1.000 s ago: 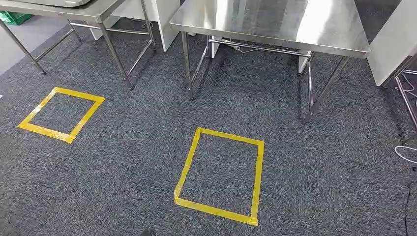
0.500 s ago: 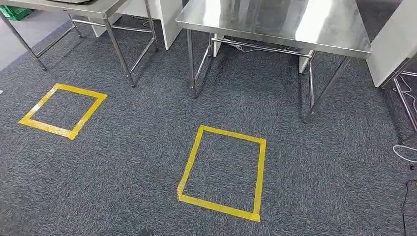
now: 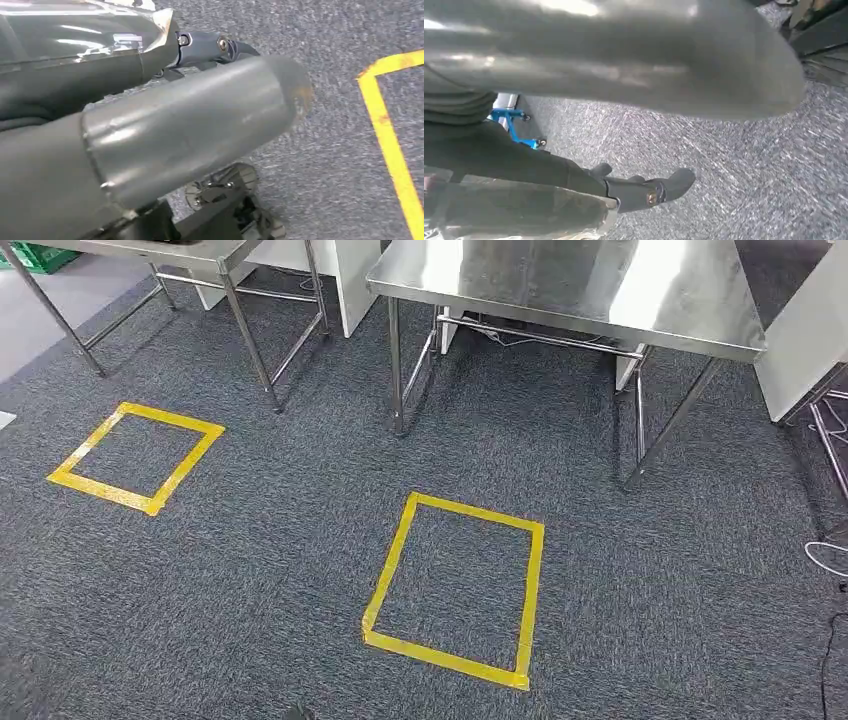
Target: Take the parts from the cabinet and place them on the table.
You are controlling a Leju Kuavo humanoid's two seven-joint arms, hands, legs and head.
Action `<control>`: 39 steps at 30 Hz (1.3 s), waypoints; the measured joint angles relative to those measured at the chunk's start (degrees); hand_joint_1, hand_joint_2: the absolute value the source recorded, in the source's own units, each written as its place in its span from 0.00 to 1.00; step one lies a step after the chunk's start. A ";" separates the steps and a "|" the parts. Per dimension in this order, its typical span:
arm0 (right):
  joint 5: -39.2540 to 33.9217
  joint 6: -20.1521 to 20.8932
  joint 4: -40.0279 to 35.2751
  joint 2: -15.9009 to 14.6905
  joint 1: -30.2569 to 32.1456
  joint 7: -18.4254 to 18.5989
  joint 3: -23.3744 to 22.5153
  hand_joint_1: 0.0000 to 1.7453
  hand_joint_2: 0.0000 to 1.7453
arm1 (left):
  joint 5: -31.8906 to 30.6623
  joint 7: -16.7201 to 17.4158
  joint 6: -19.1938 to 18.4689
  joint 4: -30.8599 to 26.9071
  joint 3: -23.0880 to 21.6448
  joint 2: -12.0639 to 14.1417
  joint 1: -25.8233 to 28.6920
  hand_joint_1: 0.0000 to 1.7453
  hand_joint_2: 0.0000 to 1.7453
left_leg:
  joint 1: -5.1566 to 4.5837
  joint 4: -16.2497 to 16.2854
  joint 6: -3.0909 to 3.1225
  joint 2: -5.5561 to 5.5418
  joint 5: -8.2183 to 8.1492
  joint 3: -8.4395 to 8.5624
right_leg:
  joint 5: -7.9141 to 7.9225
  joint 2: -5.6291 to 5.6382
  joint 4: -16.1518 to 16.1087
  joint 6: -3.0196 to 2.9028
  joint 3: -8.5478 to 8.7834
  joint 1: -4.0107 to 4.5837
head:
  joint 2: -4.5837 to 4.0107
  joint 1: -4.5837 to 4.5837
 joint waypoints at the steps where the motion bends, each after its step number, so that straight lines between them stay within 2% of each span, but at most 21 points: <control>1: 0.00 0.26 0.00 -0.06 0.05 0.07 0.00 0.00 0.00 | 0.00 0.04 0.00 0.00 0.00 0.02 0.05 0.00 0.00 | 0.13 0.07 -0.23 -0.46 0.10 -0.13 | 0.58 0.00 -0.74 0.54 0.61 -0.28 | 0.00 -0.06; 4: 0.18 0.72 0.00 -0.24 0.03 0.18 0.02 0.00 0.00 | -0.02 0.15 0.00 0.00 0.00 -0.02 0.06 0.00 0.00 | 0.96 1.33 -1.62 -2.14 -0.18 -0.80 | 5.46 1.17 -14.22 3.02 8.28 -1.61 | 0.00 0.00; 5: 0.37 1.61 0.06 -0.07 0.01 0.46 0.04 0.00 0.00 | -0.07 0.35 0.00 -0.02 0.00 0.11 0.05 0.00 0.00 | 0.86 2.02 -2.36 -2.55 -0.48 -1.36 | 4.40 3.38 -15.68 3.04 8.99 -1.62 | 0.00 0.08; 7: 0.48 2.49 0.11 -0.15 -0.02 0.85 0.11 0.00 0.00 | -0.35 0.63 0.09 0.00 0.00 0.09 0.16 0.00 0.00 | 0.74 2.74 -3.07 -3.16 -0.61 -2.13 | 4.75 2.49 -15.46 1.01 8.95 -1.22 | 0.00 -0.06; 10: 0.42 2.62 0.09 -0.22 -0.05 1.18 0.22 0.00 0.00 | -0.81 0.77 0.07 0.02 0.00 0.13 0.63 0.00 0.00 | 1.56 3.25 -3.61 -3.58 -0.65 -2.48 | 4.98 1.28 -15.02 -0.32 8.64 -0.93 | 0.00 -0.15; 12: 0.31 2.76 0.09 -0.22 -0.04 1.20 0.26 0.00 0.00 | -0.96 0.83 0.02 0.02 0.00 0.13 0.63 0.00 0.00 | 1.34 7.80 -3.59 -0.65 -3.99 -4.66 | 5.16 0.57 -15.03 -0.96 8.43 -0.54 | 0.00 -0.30; 13: 0.26 2.78 0.09 -0.20 0.01 1.20 0.26 0.00 0.00 | -1.11 0.83 0.00 0.02 0.00 0.13 0.57 0.00 0.00 | 1.26 13.33 -3.64 -0.05 -6.94 -7.34 | 5.19 -0.07 -15.02 -1.21 8.16 -0.16 | 0.00 -0.26; 15: 0.20 2.78 0.09 -0.22 0.24 1.20 0.26 0.00 0.00 | -1.14 0.83 -0.04 0.02 0.00 0.13 0.69 0.00 0.00 | 1.18 20.41 -3.38 0.24 -9.53 -10.66 | 5.33 -1.44 -15.02 -1.70 7.78 0.54 | 0.00 -0.28; 16: 0.20 2.78 0.09 -0.20 0.29 1.20 0.26 0.00 0.00 | -1.14 0.85 -0.02 0.02 0.00 0.13 0.77 0.00 0.00 | 1.05 20.55 -3.01 0.29 -8.98 -10.61 | 5.31 -2.09 -15.02 -1.79 7.68 0.87 | 0.00 -0.26; 19: 0.20 2.78 0.09 -0.11 0.21 1.20 0.28 0.00 0.00 | -1.14 0.83 -0.02 0.02 0.00 0.13 0.77 0.00 0.00 | -0.17 9.26 -0.80 1.57 -3.33 -3.95 | 5.38 -3.80 -15.04 -2.01 7.67 1.66 | 0.00 -0.26; 20: 0.20 2.78 0.11 -0.02 0.21 1.20 0.28 0.00 0.00 | -1.14 0.83 -0.02 0.00 0.00 0.15 0.70 0.00 0.00 | -1.02 5.15 0.30 4.04 -2.73 -1.41 | 5.38 -4.33 -15.05 -2.01 7.84 1.65 | 0.00 -0.26; 21: 0.20 2.78 0.11 0.24 0.30 1.20 0.31 0.00 0.00 | -1.18 0.88 0.02 -0.07 -0.02 0.28 0.59 0.00 0.00 | -1.21 4.25 0.52 5.48 -3.26 -1.18 | 5.34 -4.97 -14.94 -1.95 7.77 2.36 | 0.00 -0.02; 25: 0.31 2.91 0.09 0.33 -0.09 1.20 0.42 0.00 0.00 | -1.25 1.03 0.15 -0.07 0.00 0.39 0.81 0.00 0.00 | -1.35 2.96 0.65 2.56 -1.89 -1.19 | 5.35 -6.82 -15.01 -1.55 7.95 1.98 | 0.00 -0.17; 26: 0.33 2.91 0.09 0.22 -0.10 1.18 0.44 0.00 0.00 | -1.25 1.03 0.17 -0.07 0.00 0.33 0.84 0.00 0.00 | -1.03 2.35 0.24 2.30 -1.23 -0.97 | 4.73 -4.15 -13.96 -1.30 7.35 1.68 | 0.00 -0.15; 27: 0.35 2.97 0.11 0.22 -0.02 1.18 0.44 0.00 0.00 | -1.25 1.05 0.20 -0.07 0.00 0.26 0.74 0.00 0.00 | -0.89 2.18 0.66 1.54 -0.89 -1.19 | 3.11 -1.71 -11.43 -1.32 6.16 1.47 | 0.00 -0.07; 28: 0.40 3.13 0.11 0.22 0.14 1.18 0.44 0.00 0.00 | -1.27 1.03 0.24 -0.07 0.00 0.17 0.62 0.00 0.00 | -0.87 2.18 0.80 0.85 -0.71 -1.48 | 0.94 -0.45 -7.08 -1.49 4.19 1.22 | 0.00 -0.04; 31: 0.46 3.43 0.11 0.15 0.52 1.20 0.46 0.00 0.00 | -1.29 1.12 0.35 -0.07 0.00 0.07 0.90 0.00 0.00 | -0.83 2.26 0.58 -1.42 -0.31 -2.08 | -2.35 0.10 2.92 -0.72 -0.29 0.62 | 0.00 -0.07; 33: 0.48 3.46 0.11 0.15 0.61 1.20 0.48 0.00 0.00 | -1.29 1.25 0.50 -0.07 0.00 0.09 1.09 0.00 0.00 | -0.66 2.40 0.32 -2.93 -0.19 -2.12 | 0.34 0.28 -2.43 0.78 2.66 0.19 | 0.00 -0.04; 35: 0.50 3.48 0.11 0.11 0.61 1.18 0.50 0.00 0.00 | -1.31 1.33 0.66 -0.07 0.00 0.07 1.12 0.00 0.00 | -0.45 2.87 -0.27 -4.49 -0.25 -2.29 | 4.45 3.34 -13.58 2.20 8.29 -0.66 | 0.00 -0.04; 36: 0.50 3.54 0.13 0.15 0.62 1.20 0.50 0.00 0.00 | -1.31 1.36 0.77 -0.07 0.00 0.11 1.09 0.00 0.00 | -0.82 3.61 -0.79 -5.04 -0.51 -2.78 | 4.14 5.27 -15.27 1.67 8.61 -0.39 | 0.00 0.07; 39: 0.50 3.54 0.13 0.13 0.55 1.20 0.52 0.00 0.00 | -1.31 1.38 1.11 -0.07 0.00 0.15 1.62 0.00 0.00 | -0.39 3.29 -1.75 -6.55 -0.17 -3.36 | 4.29 3.41 -15.18 -0.13 9.00 0.17 | 0.00 -0.04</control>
